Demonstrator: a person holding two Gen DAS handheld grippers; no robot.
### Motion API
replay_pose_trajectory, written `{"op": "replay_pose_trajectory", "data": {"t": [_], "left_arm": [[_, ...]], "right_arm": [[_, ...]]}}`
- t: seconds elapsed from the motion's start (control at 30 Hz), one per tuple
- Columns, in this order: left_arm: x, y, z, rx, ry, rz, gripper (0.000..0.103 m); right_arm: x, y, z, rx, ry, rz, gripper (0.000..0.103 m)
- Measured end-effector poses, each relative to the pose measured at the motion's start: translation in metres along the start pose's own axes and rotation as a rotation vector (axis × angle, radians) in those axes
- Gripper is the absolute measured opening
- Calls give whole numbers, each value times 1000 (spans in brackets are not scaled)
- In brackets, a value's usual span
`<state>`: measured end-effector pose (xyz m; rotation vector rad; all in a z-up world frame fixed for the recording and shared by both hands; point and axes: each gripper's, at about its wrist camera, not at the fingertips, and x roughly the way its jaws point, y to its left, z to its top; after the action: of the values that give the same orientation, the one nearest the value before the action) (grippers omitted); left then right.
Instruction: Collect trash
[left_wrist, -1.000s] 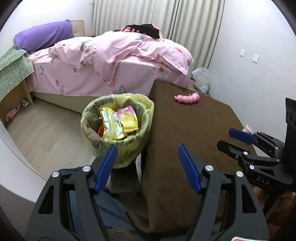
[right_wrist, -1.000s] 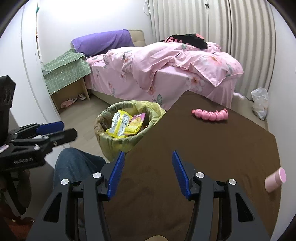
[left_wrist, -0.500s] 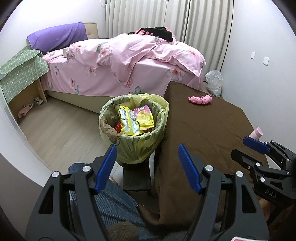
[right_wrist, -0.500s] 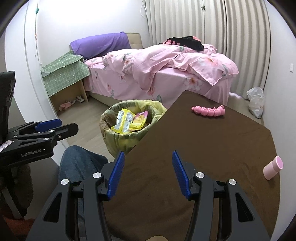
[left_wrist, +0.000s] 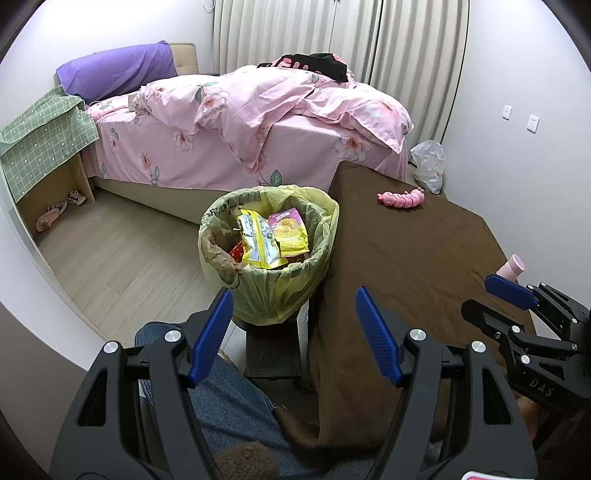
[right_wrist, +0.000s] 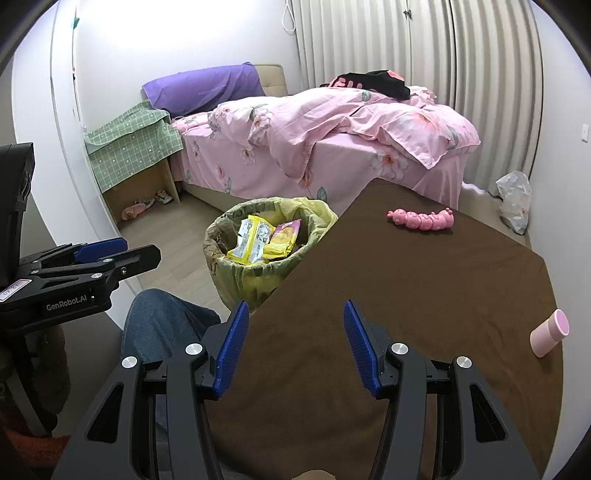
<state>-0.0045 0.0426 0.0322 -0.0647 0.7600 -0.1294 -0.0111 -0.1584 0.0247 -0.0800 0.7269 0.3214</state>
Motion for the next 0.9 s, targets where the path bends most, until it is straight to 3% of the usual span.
{"op": "replay_pose_trajectory", "data": {"t": [0.9], "left_arm": [[0, 0, 0, 0, -2, 0, 65]], "right_arm": [[1, 0, -1, 3, 0, 3, 51]]}}
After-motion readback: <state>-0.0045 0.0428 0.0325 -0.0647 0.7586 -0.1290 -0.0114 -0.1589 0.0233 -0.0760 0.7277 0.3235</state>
